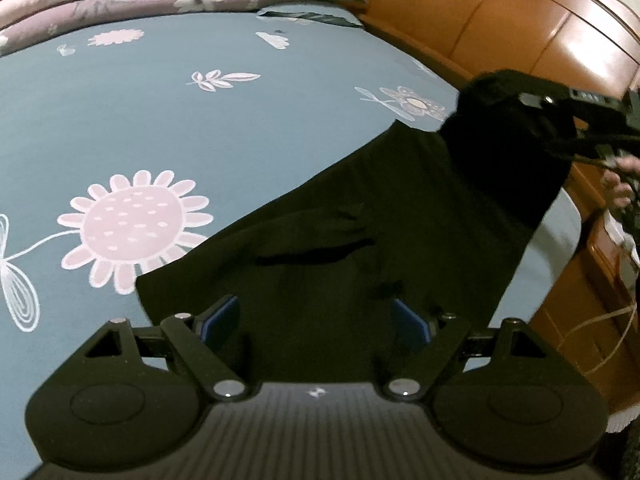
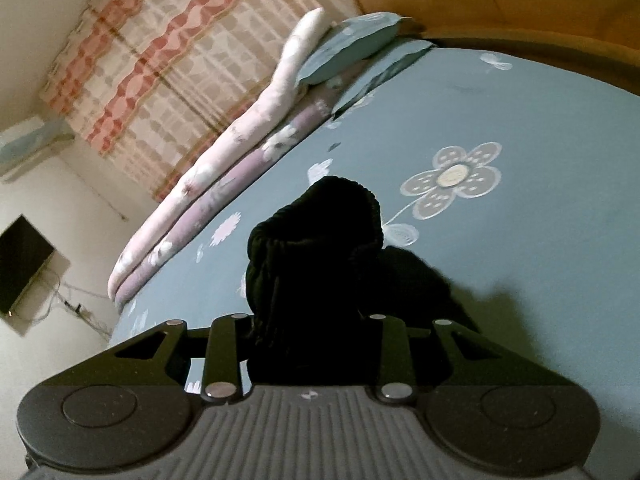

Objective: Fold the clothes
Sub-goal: 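Lift the grasped pants end up off the bed with the right gripper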

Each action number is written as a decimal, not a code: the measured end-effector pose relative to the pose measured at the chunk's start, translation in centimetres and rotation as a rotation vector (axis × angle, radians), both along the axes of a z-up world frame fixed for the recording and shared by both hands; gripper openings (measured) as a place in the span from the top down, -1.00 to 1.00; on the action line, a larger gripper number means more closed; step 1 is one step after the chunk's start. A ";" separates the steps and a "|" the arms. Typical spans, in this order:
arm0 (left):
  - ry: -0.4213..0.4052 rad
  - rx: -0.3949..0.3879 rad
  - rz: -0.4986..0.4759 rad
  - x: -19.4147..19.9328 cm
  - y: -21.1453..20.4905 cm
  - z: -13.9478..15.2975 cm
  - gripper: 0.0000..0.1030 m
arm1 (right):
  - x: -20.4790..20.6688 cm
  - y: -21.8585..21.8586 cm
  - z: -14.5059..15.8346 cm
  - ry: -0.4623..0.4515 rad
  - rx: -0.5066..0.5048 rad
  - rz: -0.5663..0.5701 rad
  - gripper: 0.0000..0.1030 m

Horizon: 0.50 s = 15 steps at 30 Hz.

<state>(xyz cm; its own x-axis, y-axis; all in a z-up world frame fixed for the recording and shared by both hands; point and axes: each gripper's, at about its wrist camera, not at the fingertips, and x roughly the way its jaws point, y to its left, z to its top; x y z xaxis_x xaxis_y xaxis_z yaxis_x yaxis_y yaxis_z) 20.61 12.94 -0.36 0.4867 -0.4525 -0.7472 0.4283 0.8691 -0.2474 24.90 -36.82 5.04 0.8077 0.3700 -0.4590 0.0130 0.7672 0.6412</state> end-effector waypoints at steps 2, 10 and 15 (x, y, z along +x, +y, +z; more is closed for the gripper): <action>-0.012 -0.006 -0.013 -0.6 1.0 0.0 -0.61 | -0.2 2.0 0.2 -0.004 -0.015 0.022 0.30; -0.019 -0.018 -0.070 -2.7 4.5 -0.9 -0.62 | 0.0 9.7 0.9 -0.011 -0.107 0.125 0.30; -0.031 -0.014 -0.110 -3.7 6.0 -1.8 -0.62 | -0.5 14.5 1.7 -0.020 -0.231 0.179 0.31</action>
